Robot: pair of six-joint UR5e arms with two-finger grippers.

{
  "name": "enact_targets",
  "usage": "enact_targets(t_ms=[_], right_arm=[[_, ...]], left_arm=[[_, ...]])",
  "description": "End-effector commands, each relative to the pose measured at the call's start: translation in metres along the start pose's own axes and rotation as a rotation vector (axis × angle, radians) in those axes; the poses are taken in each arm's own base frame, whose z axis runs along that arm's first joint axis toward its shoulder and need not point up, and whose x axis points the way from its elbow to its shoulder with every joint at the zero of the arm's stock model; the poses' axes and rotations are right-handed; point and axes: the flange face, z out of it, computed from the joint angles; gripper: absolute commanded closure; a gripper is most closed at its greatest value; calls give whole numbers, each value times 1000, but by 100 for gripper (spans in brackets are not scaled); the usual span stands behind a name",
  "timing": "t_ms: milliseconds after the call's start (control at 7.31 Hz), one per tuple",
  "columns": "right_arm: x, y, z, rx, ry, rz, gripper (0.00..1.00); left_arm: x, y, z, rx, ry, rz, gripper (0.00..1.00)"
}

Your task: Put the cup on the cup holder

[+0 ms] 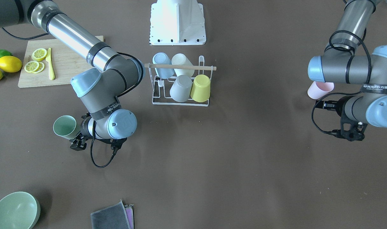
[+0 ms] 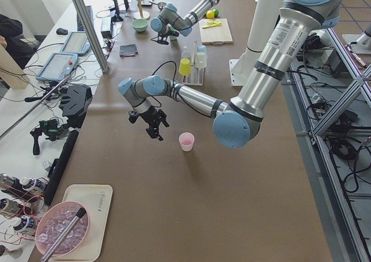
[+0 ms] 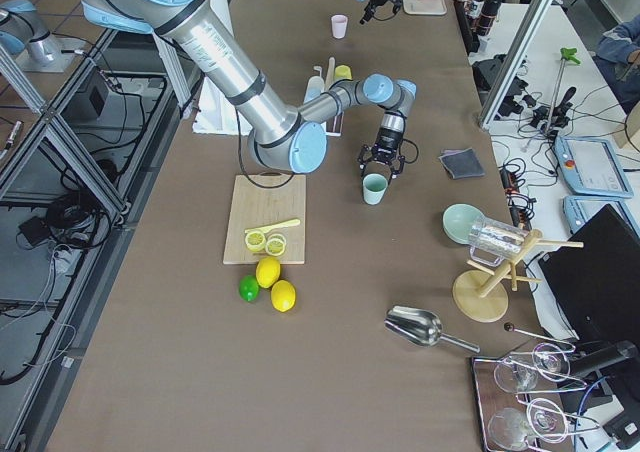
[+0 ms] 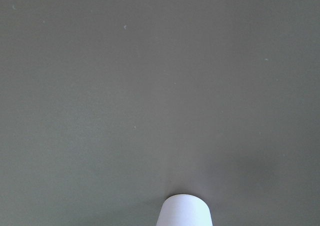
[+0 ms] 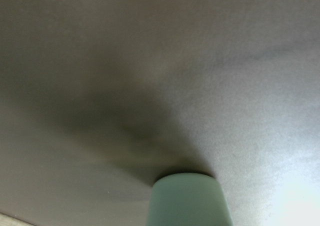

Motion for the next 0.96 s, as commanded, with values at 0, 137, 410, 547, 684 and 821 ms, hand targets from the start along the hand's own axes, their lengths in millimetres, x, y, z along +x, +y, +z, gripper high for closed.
enact_targets(t_ms=[0, 137, 410, 547, 684, 821], right_arm=[[-6, -3, 17, -27, 7, -12, 0], [-8, -4, 21, -35, 10, -13, 0], [-7, -2, 28, -51, 22, -15, 0], [-7, -1, 32, -56, 21, -16, 0], [-7, 0, 34, -61, 23, -17, 0], [-6, 1, 37, -67, 27, -16, 0]], left_arm=[[-5, -7, 19, -42, -1, 27, 2], [-7, -9, 24, -52, 14, 19, 2], [-12, -11, 41, -83, 84, -11, 2], [-12, -13, 49, -99, 87, -16, 2], [-9, -16, 55, -114, 85, -16, 2], [-3, -17, 68, -138, 100, -22, 2]])
